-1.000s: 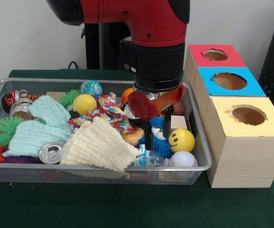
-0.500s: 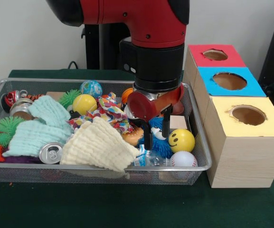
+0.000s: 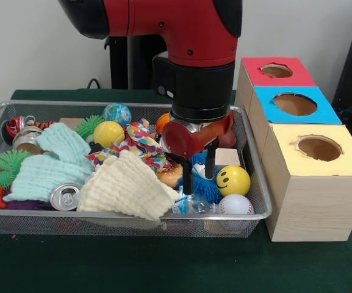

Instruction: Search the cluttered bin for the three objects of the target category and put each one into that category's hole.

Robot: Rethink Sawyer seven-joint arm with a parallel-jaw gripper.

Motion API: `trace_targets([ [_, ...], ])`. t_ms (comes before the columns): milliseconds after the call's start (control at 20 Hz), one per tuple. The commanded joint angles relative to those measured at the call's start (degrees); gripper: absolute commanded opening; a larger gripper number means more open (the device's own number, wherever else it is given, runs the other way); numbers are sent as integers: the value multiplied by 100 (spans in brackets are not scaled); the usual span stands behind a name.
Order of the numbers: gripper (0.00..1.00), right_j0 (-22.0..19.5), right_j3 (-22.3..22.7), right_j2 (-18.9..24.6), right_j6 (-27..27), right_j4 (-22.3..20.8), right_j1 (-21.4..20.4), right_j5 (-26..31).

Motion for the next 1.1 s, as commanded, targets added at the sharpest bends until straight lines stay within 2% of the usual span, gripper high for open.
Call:
trace_targets([
  [50, 100, -17, 284, 72, -1368, -521, 410, 199],
  [1100, 100, 40, 342, 29, -775, -1104, 647, -446],
])
